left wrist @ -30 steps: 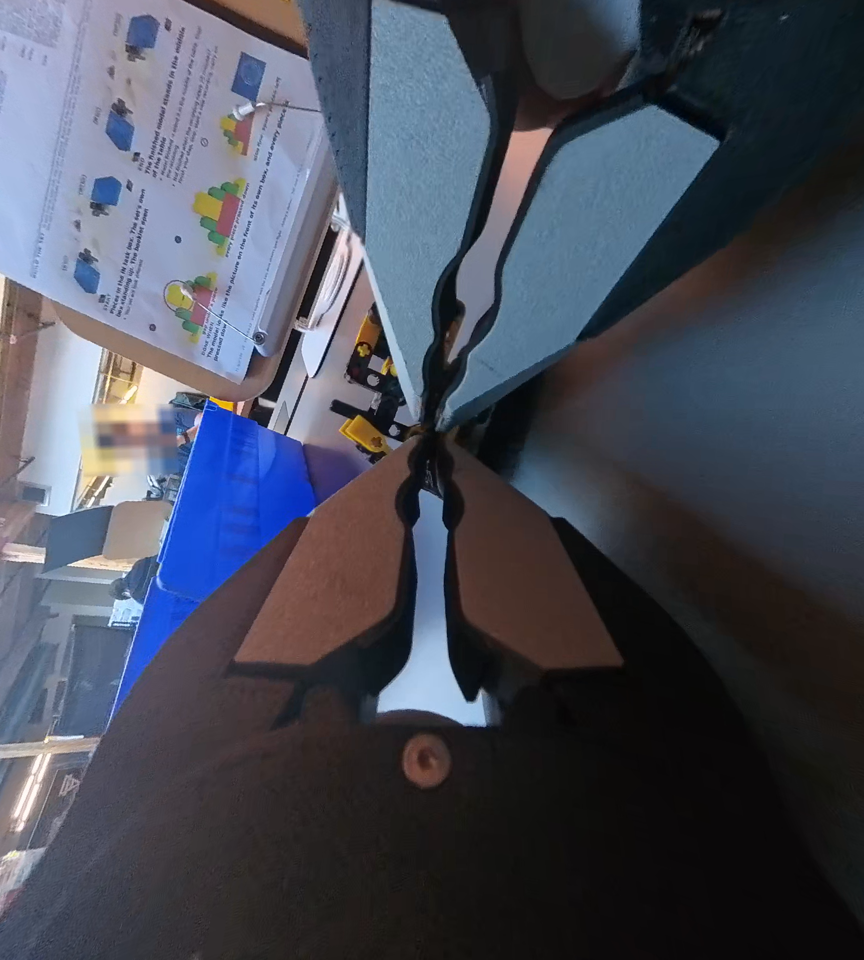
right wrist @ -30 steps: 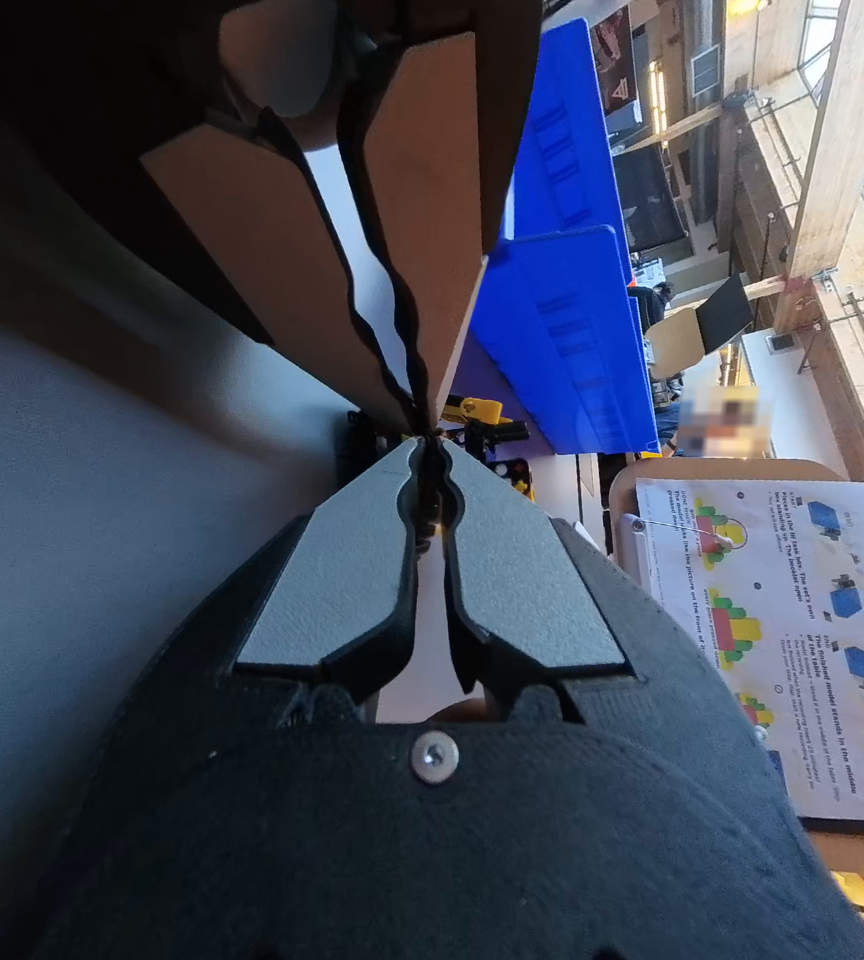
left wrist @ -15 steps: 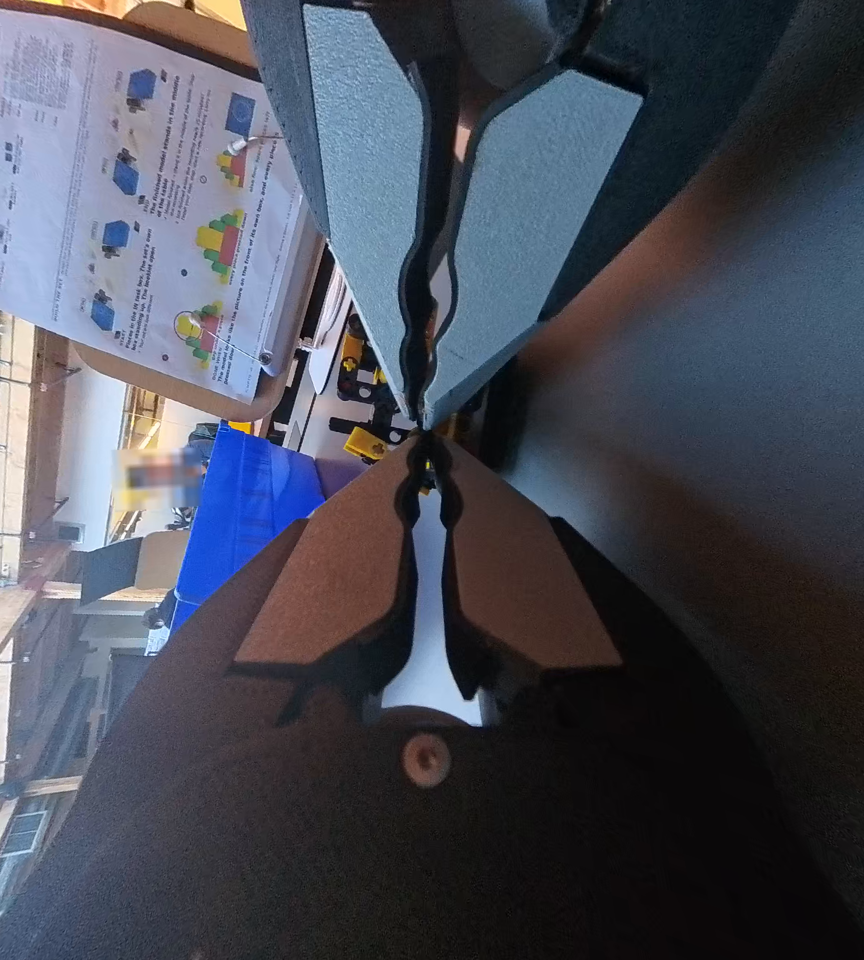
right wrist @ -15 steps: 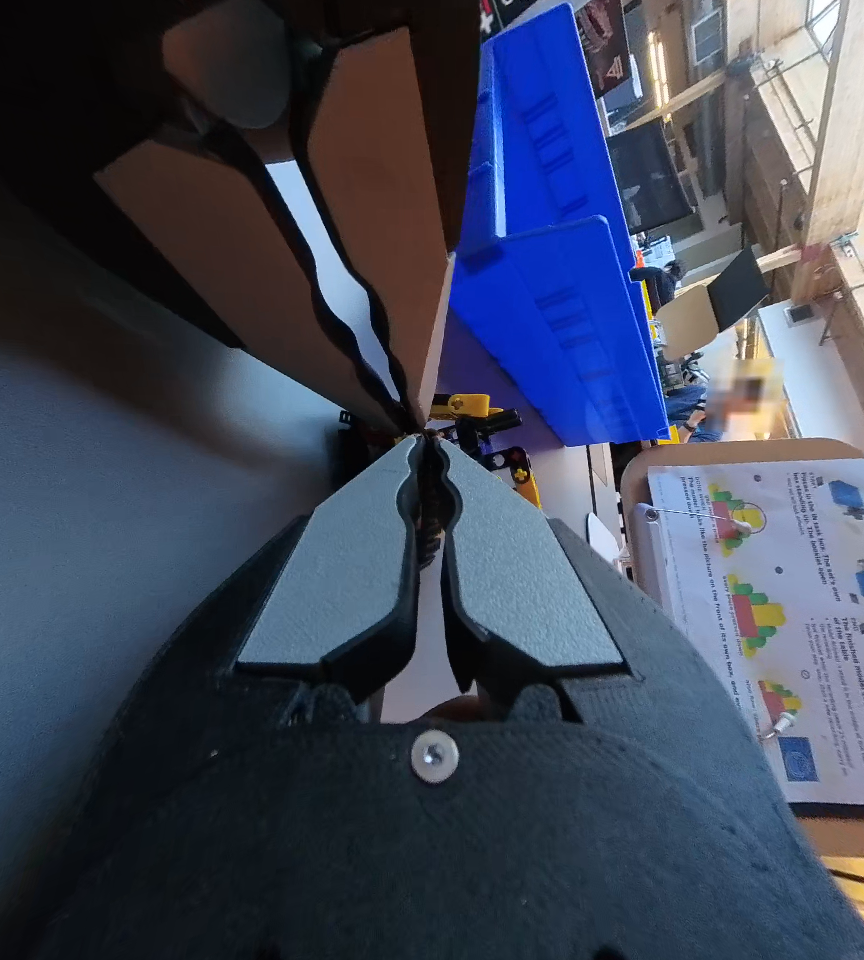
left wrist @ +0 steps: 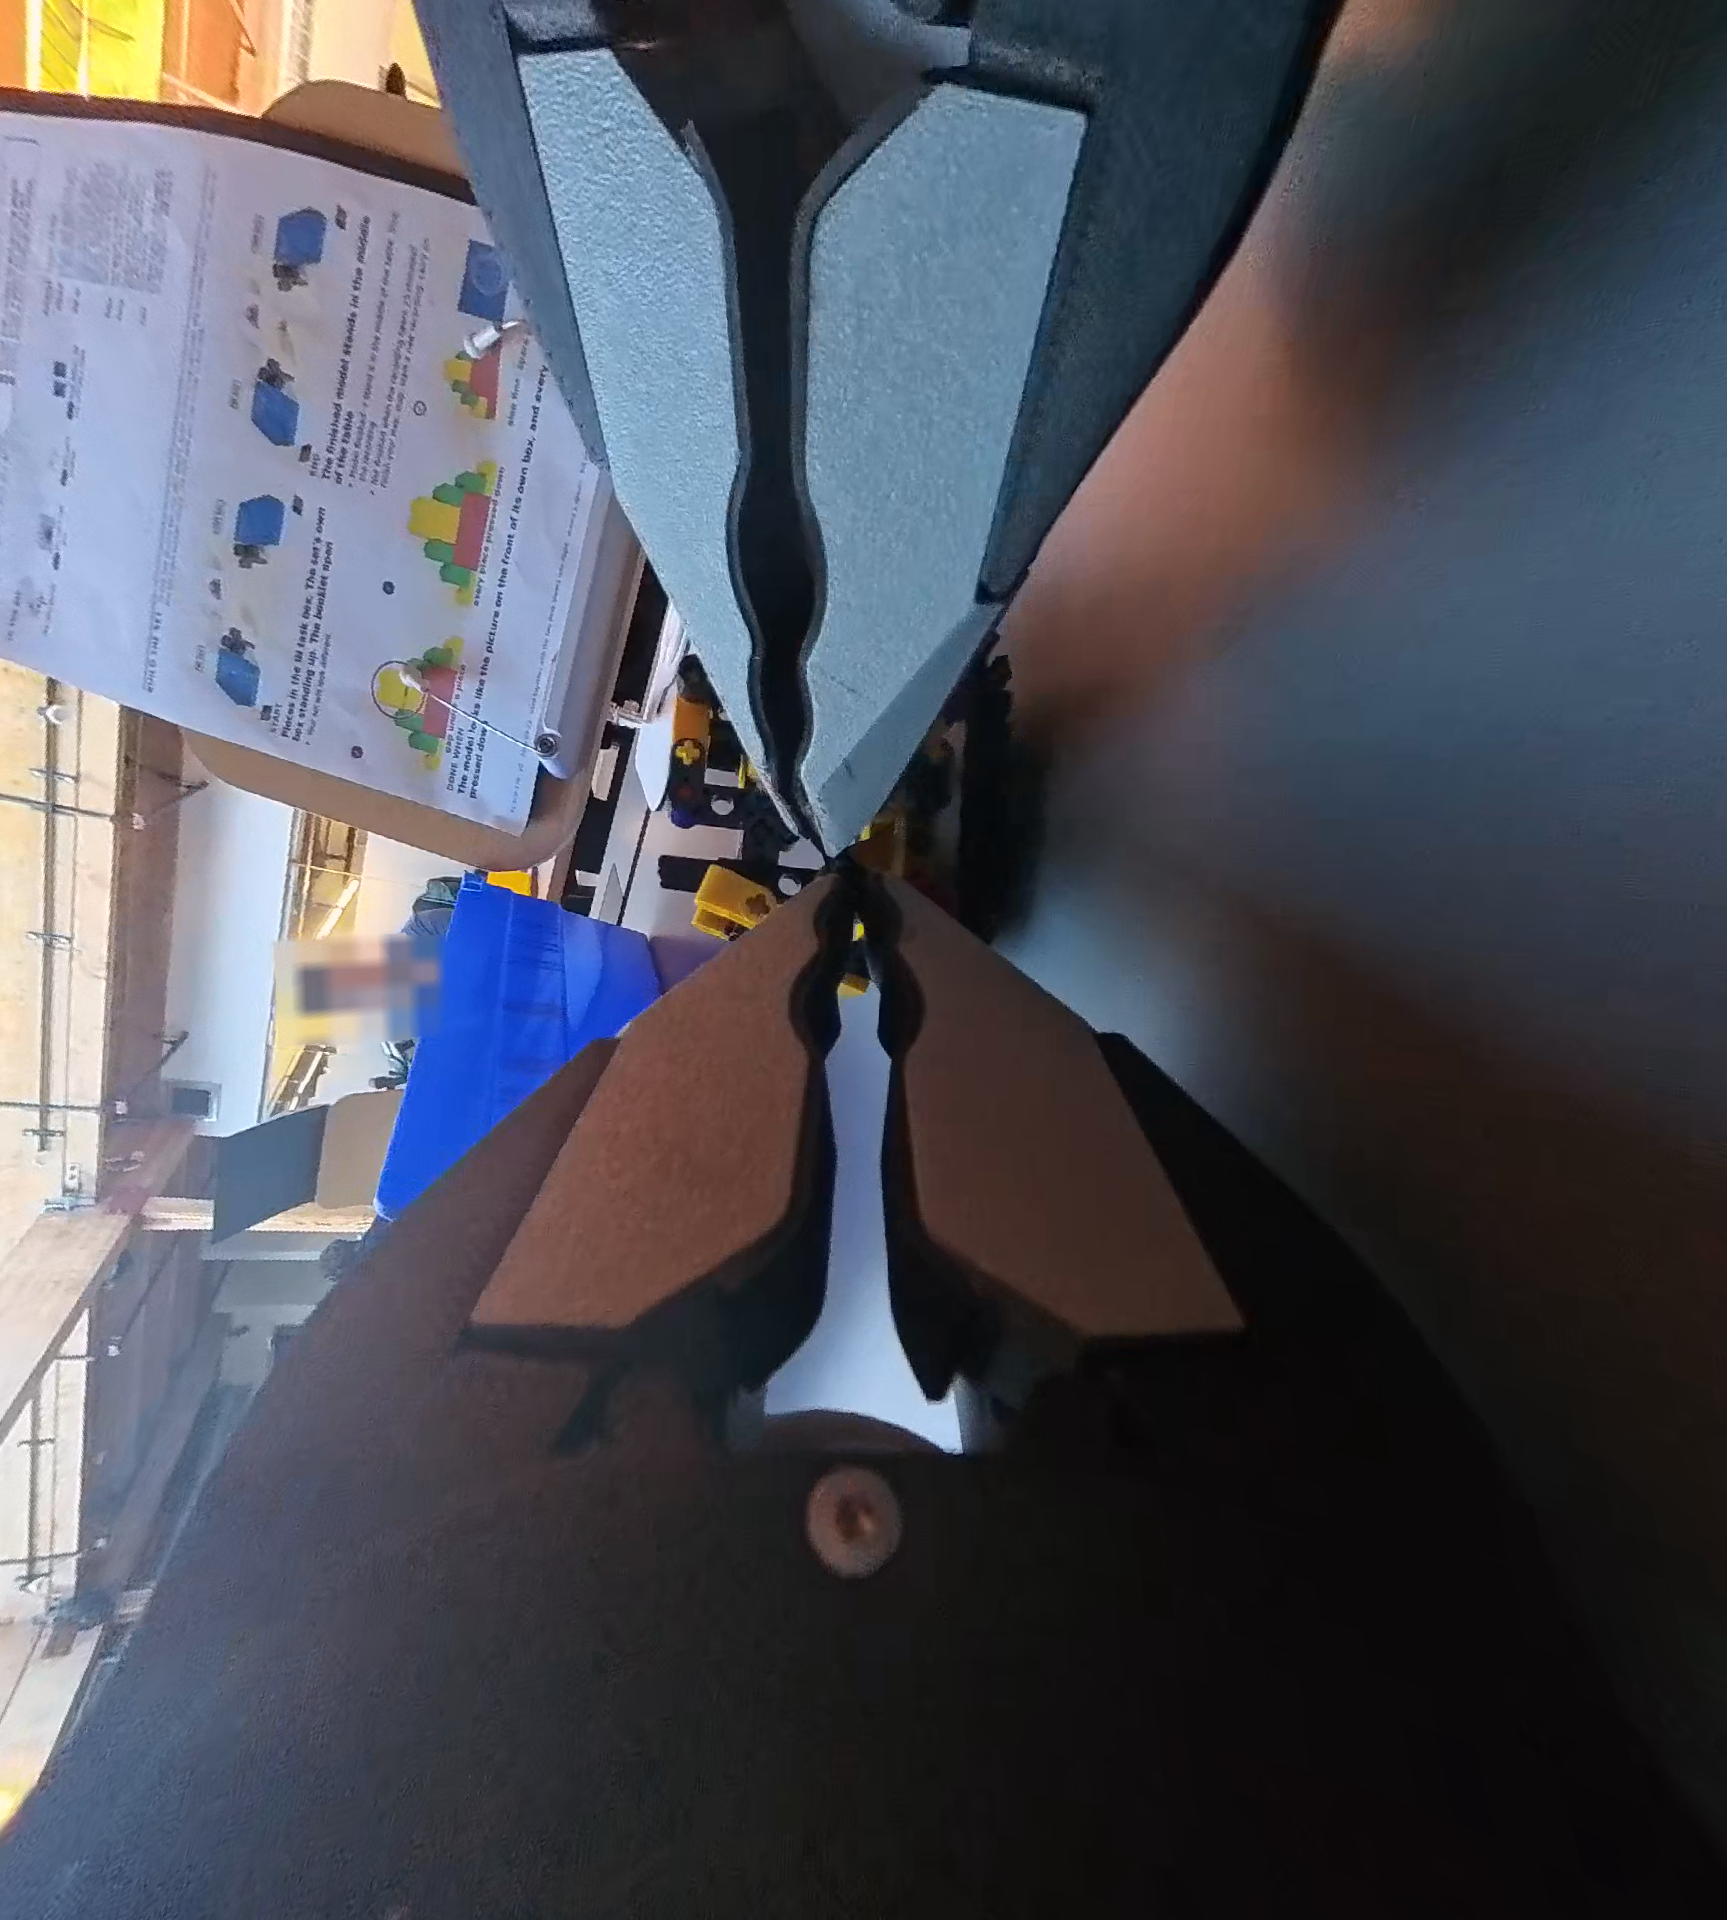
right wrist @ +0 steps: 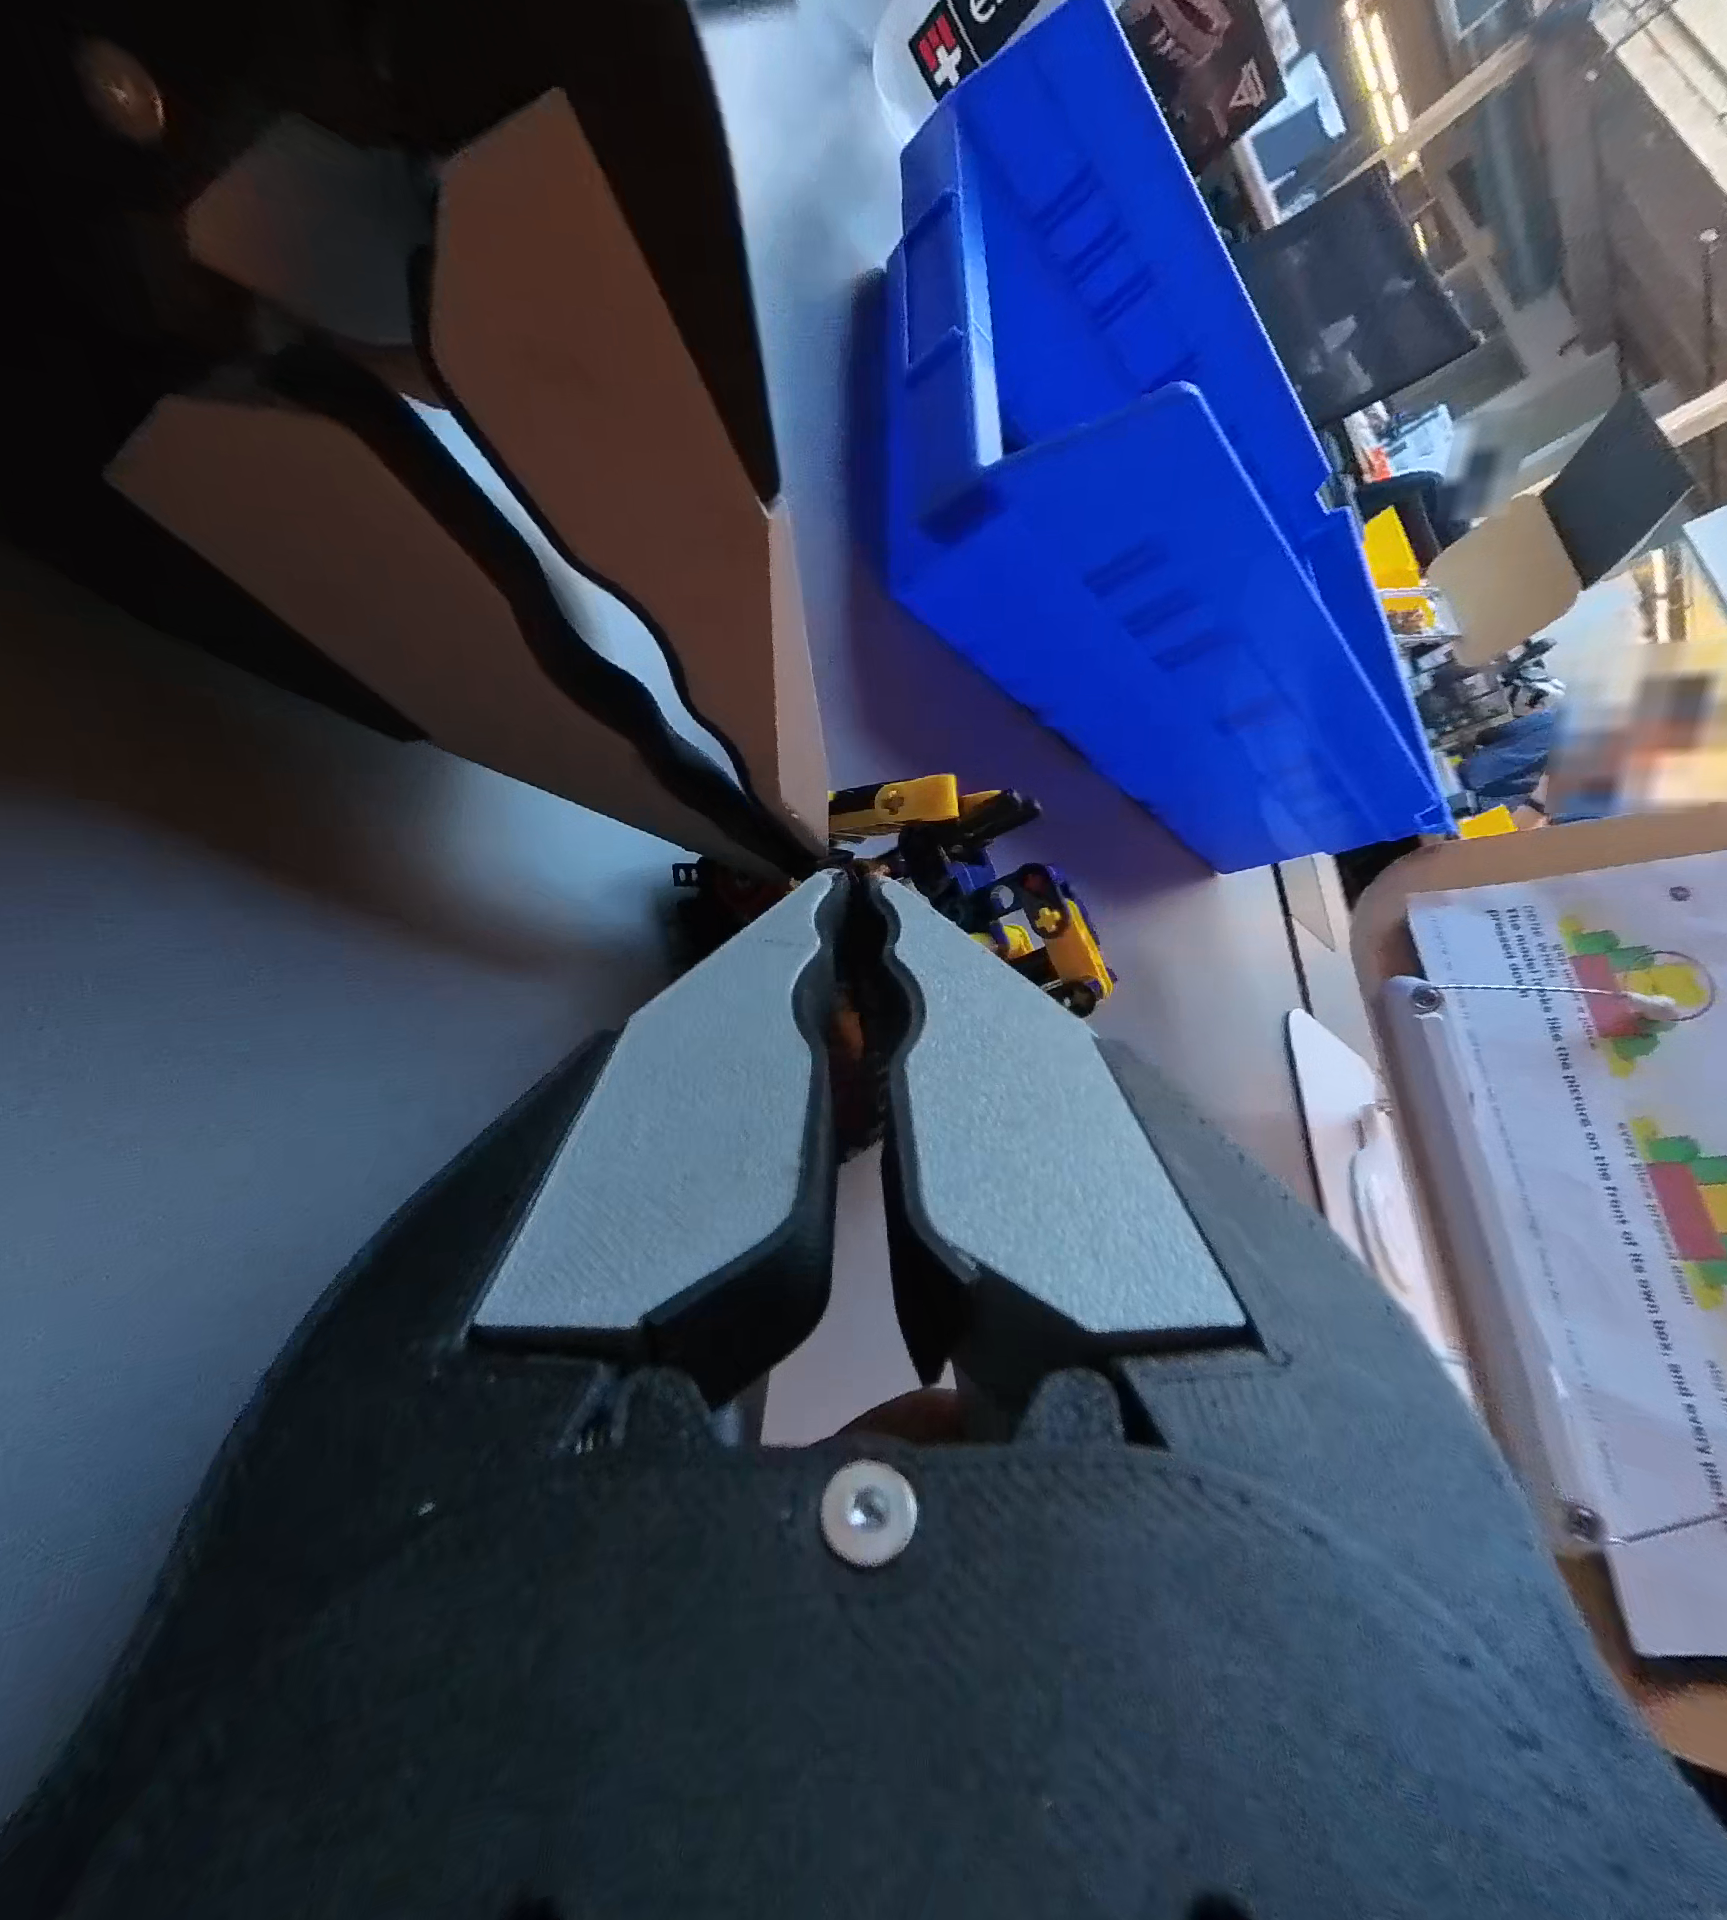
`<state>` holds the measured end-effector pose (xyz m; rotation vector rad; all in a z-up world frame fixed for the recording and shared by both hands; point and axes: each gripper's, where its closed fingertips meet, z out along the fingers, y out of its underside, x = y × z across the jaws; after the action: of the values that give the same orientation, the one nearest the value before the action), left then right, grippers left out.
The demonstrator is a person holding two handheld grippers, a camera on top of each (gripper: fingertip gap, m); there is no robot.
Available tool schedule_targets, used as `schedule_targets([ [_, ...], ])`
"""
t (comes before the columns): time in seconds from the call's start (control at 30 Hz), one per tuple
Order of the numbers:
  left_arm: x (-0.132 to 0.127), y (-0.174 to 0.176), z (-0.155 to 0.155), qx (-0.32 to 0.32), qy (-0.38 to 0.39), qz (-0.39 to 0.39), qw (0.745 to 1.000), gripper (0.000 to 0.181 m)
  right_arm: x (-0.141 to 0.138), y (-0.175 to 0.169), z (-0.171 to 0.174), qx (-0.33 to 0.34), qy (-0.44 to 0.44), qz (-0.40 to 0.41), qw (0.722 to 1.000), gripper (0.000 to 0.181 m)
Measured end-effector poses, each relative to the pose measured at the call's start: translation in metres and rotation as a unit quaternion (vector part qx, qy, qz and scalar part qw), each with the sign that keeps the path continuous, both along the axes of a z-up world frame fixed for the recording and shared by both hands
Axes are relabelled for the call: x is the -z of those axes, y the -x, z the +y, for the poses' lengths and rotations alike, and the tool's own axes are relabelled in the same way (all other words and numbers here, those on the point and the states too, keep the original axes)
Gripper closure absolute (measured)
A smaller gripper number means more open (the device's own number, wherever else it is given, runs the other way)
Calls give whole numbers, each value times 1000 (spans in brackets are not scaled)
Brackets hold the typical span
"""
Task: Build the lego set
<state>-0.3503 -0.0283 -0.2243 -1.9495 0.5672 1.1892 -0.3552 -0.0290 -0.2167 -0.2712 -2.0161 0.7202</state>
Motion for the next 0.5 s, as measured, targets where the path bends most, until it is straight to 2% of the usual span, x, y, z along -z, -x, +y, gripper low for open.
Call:
schedule_targets([
  [0.17,-3,1,0,2,-12,-7,1000,181,-2,0,0,-6,83,-55,995,181],
  [0.3,-16,0,-3,16,-70,-88,993,181,-12,-1,0,-35,175,-99,979,181],
  [0.5,-15,-1,-3,20,-66,-99,993,181,-11,-2,-1,-35,136,-61,988,181],
])
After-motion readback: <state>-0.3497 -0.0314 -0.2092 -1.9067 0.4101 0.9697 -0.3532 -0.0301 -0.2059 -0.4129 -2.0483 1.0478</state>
